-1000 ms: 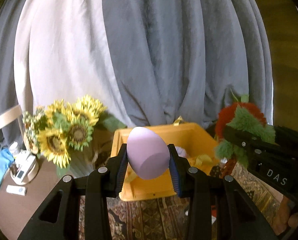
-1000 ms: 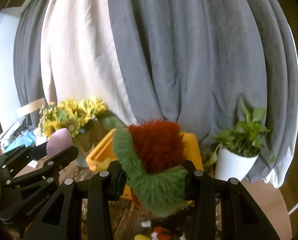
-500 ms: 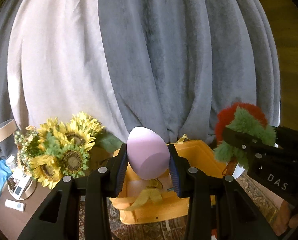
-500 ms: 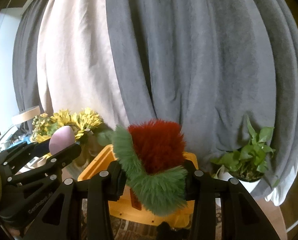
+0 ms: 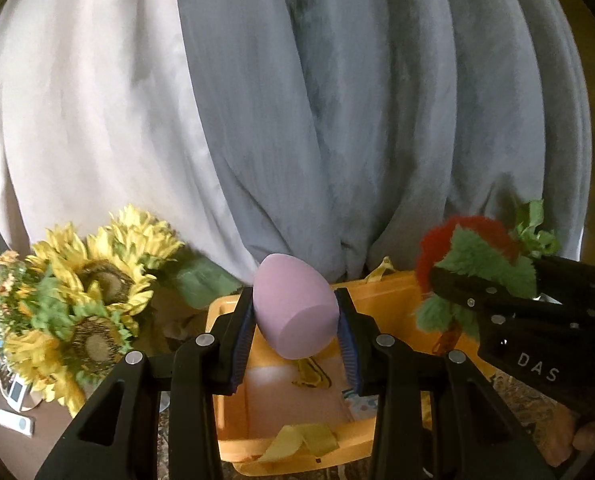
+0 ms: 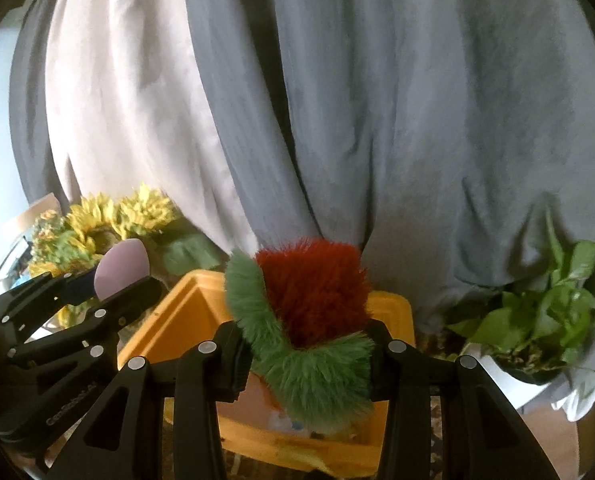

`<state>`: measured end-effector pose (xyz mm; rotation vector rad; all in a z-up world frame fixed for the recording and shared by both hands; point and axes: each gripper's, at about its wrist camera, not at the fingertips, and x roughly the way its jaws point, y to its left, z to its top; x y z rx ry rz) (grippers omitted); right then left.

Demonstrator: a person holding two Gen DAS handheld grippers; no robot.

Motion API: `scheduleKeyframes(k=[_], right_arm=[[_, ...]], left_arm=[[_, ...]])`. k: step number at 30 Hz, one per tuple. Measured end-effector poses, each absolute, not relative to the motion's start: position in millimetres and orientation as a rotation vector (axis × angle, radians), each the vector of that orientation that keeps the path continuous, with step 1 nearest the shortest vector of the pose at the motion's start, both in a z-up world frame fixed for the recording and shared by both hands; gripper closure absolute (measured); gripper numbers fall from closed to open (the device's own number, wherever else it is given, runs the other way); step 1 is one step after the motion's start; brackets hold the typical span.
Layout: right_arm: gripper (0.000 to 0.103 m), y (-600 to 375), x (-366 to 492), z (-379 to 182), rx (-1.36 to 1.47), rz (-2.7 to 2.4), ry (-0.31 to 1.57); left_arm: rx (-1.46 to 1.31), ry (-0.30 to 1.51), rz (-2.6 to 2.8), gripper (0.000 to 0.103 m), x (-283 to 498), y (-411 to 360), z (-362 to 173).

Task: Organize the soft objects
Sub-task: 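Carry the sponge and plush over the orange crate and release both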

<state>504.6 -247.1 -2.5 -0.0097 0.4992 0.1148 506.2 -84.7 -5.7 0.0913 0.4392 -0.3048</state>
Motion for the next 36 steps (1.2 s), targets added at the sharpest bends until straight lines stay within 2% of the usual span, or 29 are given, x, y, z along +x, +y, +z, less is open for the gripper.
scheduleKeyframes(k=[15,23,25,27,31,36], right_arm=[[0.059,-264.8,568.9,-65.5,0.038,0.141,0.776],[0.055,-261.1,581.3,-84.3,0.035,0.169,0.901],[0.044,-262.2,581.3,-86.7,0.051,0.178,0.916],[0.040,-263.2,579.6,-86.2,0.052,0.166,0.912],[0.037,-266.9,575.6,-79.4,0.064,0.144,0.888],[0.032,-271.9,561.4,-61.5,0.069,0.095,0.824]], left_arm=[[0.133,0.683,-0.317,0.065,572.0,-103.3,-59.5],[0.171,0.820,-0.333,0.063,583.2,-110.3,-81.2],[0.165,0.839,-0.344,0.057,582.8,-110.7,-84.1],[0.166,0.840,-0.343,0.052,582.0,-110.7,-85.7],[0.173,0.823,-0.336,0.037,576.3,-109.3,-81.4],[0.170,0.771,-0.302,0.025,561.5,-105.7,-64.8]])
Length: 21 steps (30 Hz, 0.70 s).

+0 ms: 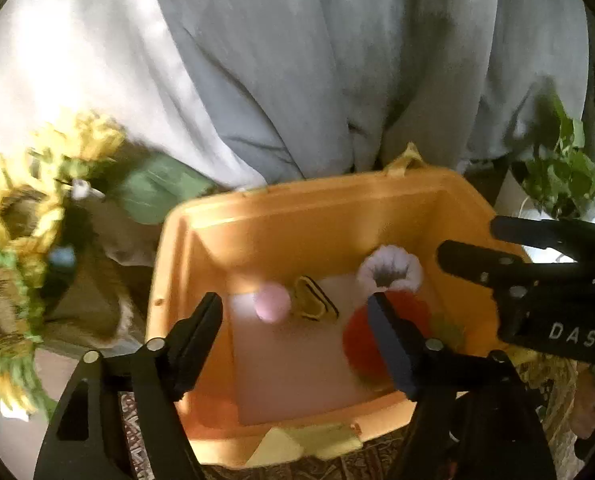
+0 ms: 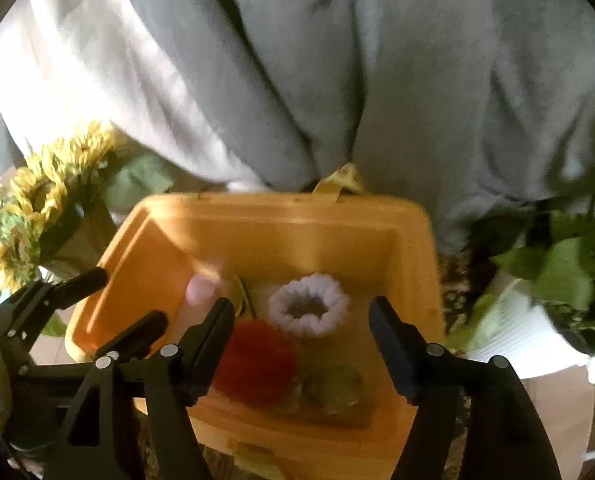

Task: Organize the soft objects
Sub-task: 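Carry the sponge and plush over the orange crate and release both, then withdraw both tools from the crate toward the Mickey plush and green ball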

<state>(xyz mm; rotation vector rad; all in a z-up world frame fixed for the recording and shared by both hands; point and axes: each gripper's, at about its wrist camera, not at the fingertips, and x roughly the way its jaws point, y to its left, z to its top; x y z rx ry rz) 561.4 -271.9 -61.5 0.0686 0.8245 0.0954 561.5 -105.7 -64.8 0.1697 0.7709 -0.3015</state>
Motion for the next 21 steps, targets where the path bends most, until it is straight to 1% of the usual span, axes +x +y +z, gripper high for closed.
scheduleKeyframes(k=[4,7,10,16,21], right_arm=[[0.027,-278.2,540.2,-43.8,0.073,0.046,0.753],[0.023,-284.6,520.9,-30.0,0.080,0.018,0.699],[0.019,-290.0,496.6,-15.9,0.074,-0.017,0.626],[0.015,-298.6,448.5,4.7,0.056,-0.084,0.503],[0.014,-302.9,413.6,9.4,0.044,-0.115,0.451]], left_arm=[[0.165,0.710,-0.273,0.017,542.8,-102.2,-47.2],[0.163,0.653,-0.266,0.014,522.8,-100.2,-33.9],[0.159,0.600,-0.266,0.012,500.8,-98.6,-22.4],[0.137,0.512,-0.266,0.012,458.7,-100.9,-7.2],[0.108,0.449,-0.276,0.011,427.7,-103.9,-4.8]])
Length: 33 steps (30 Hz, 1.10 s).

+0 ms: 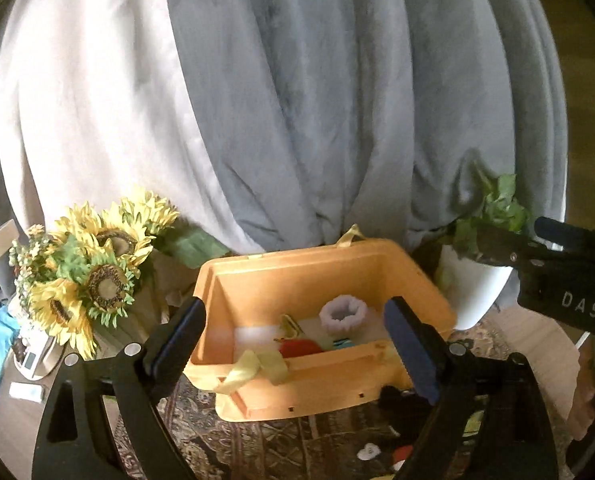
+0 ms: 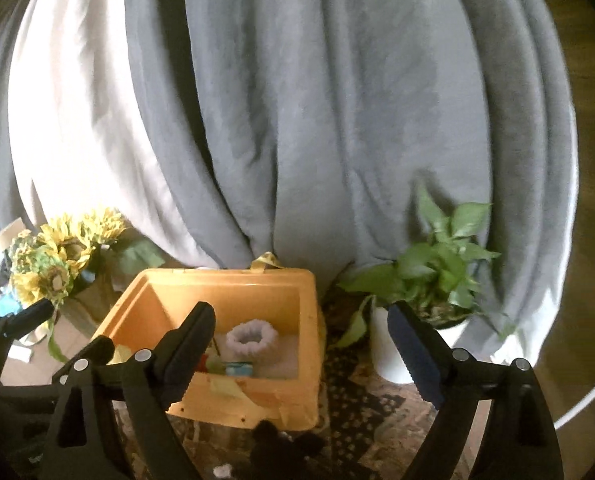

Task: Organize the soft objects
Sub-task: 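Withdraw both tools from the crate toward the Mickey plush and green ball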

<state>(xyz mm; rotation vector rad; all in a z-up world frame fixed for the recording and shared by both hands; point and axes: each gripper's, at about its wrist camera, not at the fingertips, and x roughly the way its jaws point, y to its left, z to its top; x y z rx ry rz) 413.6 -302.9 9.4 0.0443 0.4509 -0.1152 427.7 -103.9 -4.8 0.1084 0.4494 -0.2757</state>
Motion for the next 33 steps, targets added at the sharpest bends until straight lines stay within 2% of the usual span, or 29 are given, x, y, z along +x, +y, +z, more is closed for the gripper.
scheduleKeyframes(k=[17,33], right_arm=[[0.014,-325.4,343.6,-37.1,0.078,-0.144,0.476],[0.014,-346.4,331.8,-100.5,0.138,-0.124,0.651]], left_arm=[[0.143,0.468,-0.361,0.011,367.8,-124.3,-41.0],[0.226,0.557,-0.464,0.012,350.6,-152.1,-94.9]])
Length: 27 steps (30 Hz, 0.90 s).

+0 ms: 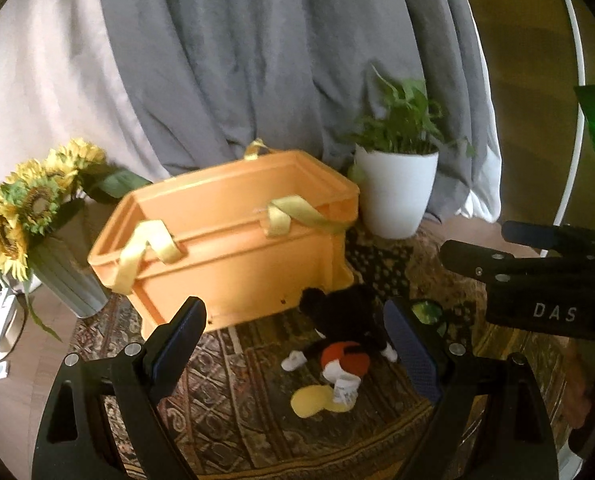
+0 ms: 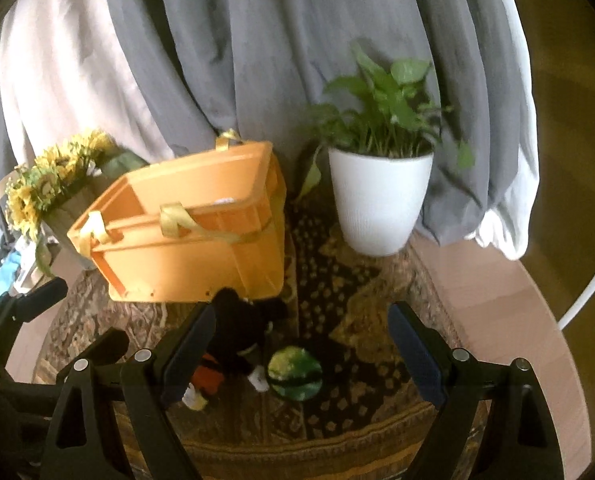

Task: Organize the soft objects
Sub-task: 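Withdraw both tools from the crate toward the Mickey plush and green ball, then grasp the Mickey plush with the left gripper while the right gripper grasps the green ball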

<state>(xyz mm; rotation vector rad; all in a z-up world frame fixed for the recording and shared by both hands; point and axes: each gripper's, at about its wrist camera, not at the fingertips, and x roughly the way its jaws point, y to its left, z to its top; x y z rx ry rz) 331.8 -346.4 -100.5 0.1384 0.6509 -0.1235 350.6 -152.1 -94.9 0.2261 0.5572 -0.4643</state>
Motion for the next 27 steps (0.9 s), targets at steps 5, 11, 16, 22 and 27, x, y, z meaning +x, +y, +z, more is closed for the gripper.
scheduleKeyframes(k=[5,11,16,22,27], right_arm=[[0.014,-349.5,334.6,-115.7,0.160,-0.112,0.695],[0.014,-354.7,341.7,-137.6,0.192,-0.109,0.761],[0.014,-360.0,349.4,-153.2,0.231,-0.108,0.808],[0.014,-362.9,355.5,-167.7,0.264,-0.108,0.850],[0.014,-364.7,362.2,-176.1,0.281,-0.108,0.870]], left_arm=[[0.253,0.588,-0.486,0.012,352.0,-159.4,-109.5],[0.278,0.644,-0.506,0.012,359.0,-168.0,-130.9],[0.297,0.689,-0.530,0.014,363.8,-174.7,-146.5],[0.294,0.755,-0.559,0.018,371.0,-179.0,-161.8],[0.286,0.807,-0.572,0.024,379.6,-182.0,-174.0]])
